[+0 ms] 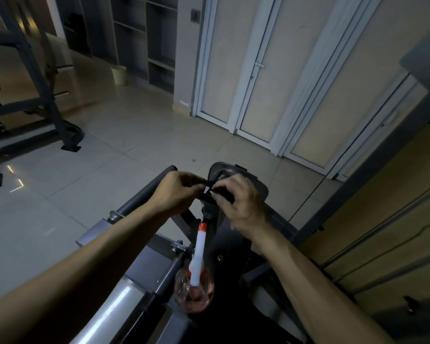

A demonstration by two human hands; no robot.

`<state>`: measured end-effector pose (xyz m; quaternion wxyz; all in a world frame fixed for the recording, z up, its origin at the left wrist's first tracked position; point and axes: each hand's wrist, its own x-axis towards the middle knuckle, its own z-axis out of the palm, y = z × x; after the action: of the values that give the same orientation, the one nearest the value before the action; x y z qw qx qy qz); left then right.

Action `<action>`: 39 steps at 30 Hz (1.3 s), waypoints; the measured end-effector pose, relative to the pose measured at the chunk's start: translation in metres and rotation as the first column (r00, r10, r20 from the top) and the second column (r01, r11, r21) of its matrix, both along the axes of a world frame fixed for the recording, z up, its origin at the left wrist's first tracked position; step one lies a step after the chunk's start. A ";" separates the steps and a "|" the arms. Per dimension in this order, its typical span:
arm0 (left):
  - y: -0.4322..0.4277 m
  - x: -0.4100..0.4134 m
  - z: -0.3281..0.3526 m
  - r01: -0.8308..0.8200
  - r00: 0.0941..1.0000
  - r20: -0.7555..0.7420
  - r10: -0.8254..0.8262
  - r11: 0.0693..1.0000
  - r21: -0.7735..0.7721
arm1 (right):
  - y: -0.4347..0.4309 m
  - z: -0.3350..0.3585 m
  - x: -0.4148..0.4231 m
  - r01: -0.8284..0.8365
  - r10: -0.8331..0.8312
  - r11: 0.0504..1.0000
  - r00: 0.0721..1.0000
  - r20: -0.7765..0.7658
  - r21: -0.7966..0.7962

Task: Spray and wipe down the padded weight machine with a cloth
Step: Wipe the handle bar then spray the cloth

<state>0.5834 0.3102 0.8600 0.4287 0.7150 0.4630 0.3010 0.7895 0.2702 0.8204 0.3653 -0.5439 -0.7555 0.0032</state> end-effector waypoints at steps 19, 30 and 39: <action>-0.023 0.010 0.014 -0.011 1.000 0.019 0.012 0.998 -0.056 | -0.077 -0.037 -0.001 0.325 -0.297 0.946 0.891 -0.344 0.024; -0.066 -0.005 0.074 0.341 0.858 0.390 -0.334 0.939 0.054 | -0.085 0.110 -0.057 -0.068 -0.152 0.977 0.437 -0.886 -0.202; -0.058 -0.036 0.038 -0.203 0.857 0.435 0.275 0.958 -0.205 | -0.135 0.071 -0.068 -0.215 -0.142 0.809 0.832 -0.536 -0.547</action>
<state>0.5476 0.2527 0.8982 0.5384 0.5255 0.4552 0.4762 0.7217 0.1349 0.8918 0.3817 -0.5894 -0.5887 0.4004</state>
